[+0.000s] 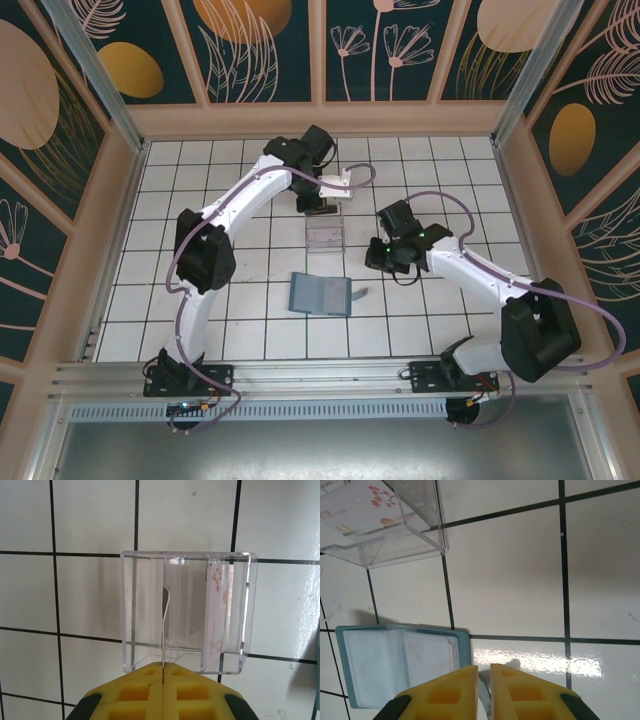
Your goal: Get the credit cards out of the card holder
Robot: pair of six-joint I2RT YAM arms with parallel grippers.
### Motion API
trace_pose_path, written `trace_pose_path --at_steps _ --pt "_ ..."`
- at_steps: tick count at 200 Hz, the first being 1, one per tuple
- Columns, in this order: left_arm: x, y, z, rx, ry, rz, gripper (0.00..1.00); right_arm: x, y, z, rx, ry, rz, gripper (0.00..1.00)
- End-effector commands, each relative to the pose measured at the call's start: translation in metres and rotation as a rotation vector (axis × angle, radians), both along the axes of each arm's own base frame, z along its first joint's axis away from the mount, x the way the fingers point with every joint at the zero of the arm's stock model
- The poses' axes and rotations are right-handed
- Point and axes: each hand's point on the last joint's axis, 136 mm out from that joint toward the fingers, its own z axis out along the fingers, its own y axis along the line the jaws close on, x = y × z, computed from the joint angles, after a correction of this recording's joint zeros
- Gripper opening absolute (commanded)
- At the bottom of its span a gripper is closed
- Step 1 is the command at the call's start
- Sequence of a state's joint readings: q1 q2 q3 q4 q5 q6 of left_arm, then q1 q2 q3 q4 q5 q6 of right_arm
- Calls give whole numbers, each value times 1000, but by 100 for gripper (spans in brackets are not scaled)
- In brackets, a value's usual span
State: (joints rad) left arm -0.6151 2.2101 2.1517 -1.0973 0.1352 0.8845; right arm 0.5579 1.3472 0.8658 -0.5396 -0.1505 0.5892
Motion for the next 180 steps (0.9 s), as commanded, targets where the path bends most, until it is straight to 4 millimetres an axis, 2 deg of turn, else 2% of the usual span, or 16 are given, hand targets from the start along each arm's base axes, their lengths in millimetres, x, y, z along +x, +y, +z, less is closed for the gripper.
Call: trace_pose_path --at_steps 1,90,126,180 --pt "-5 2 -11 32 41 -52 0 -6 -12 0 -18 -3 -45 16" --pt "18 -6 -12 45 -27 -69 0 -15 -17 -7 -14 17 -67 16" --pt "22 -4 -26 73 -17 -62 0 -15 -17 -9 -13 21 -72 16" --pt "16 -8 -43 67 45 -58 0 -15 -16 -13 -14 31 -67 16"
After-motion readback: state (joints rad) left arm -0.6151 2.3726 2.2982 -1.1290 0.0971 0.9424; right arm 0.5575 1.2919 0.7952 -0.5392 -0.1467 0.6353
